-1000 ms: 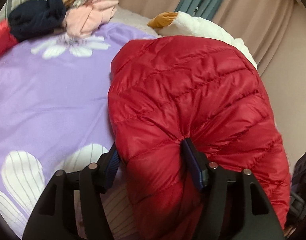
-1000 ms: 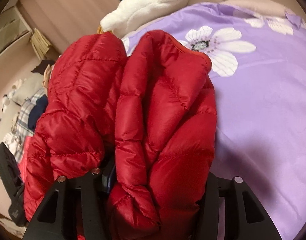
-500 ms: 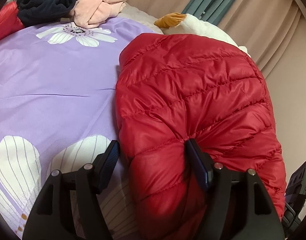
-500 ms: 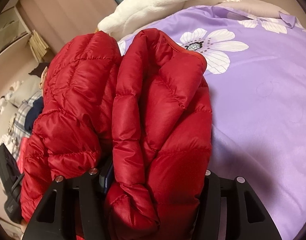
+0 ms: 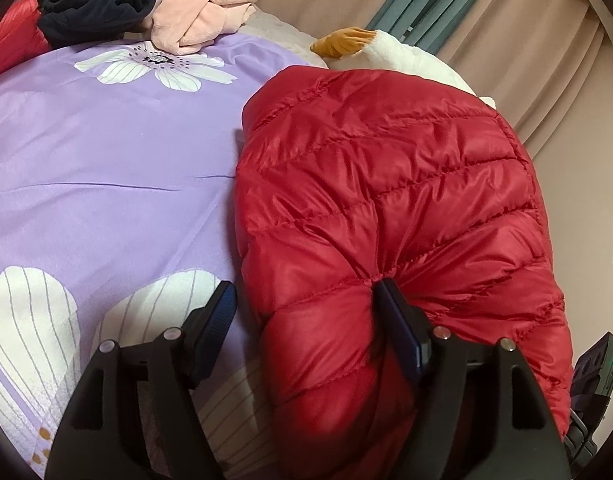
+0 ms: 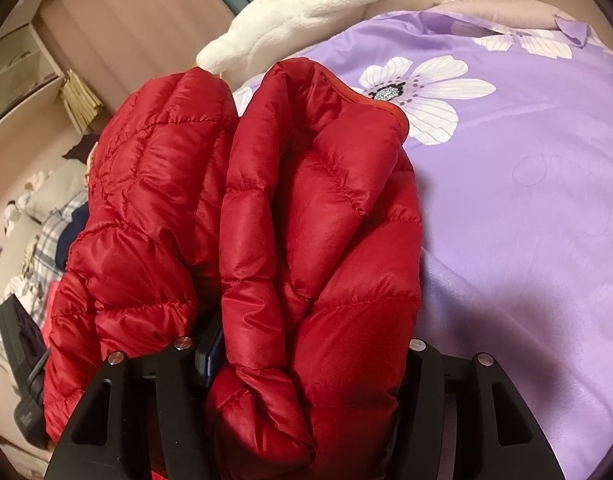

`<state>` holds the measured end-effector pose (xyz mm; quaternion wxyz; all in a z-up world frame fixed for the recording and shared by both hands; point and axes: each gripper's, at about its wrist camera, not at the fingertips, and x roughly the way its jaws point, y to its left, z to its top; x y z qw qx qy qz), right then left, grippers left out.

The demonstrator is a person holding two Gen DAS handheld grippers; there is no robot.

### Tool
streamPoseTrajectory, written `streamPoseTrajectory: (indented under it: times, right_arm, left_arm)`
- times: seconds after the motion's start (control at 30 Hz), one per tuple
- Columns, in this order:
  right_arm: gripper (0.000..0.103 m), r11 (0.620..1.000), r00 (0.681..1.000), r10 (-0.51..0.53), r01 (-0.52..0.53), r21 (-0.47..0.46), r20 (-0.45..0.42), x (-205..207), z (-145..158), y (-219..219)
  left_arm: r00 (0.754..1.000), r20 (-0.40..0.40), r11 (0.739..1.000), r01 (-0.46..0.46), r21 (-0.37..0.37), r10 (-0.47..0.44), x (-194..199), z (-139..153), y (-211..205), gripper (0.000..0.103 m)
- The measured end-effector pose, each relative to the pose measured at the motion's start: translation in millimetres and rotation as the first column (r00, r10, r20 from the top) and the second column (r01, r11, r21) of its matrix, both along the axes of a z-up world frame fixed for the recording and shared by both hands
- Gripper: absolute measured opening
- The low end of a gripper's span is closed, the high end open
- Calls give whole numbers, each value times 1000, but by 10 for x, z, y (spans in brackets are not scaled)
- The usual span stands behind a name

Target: Fold large clothes

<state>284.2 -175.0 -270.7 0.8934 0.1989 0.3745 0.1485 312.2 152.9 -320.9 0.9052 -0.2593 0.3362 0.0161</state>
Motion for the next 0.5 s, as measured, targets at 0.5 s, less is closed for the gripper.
streamPoseTrajectory:
  times: [0.5]
  right_arm:
    - [57,1000,1000,3,-3,25,2,1,-31,-30]
  left_arm:
    - [1000,5,1000,-12,20,12,-20,4,-13,76]
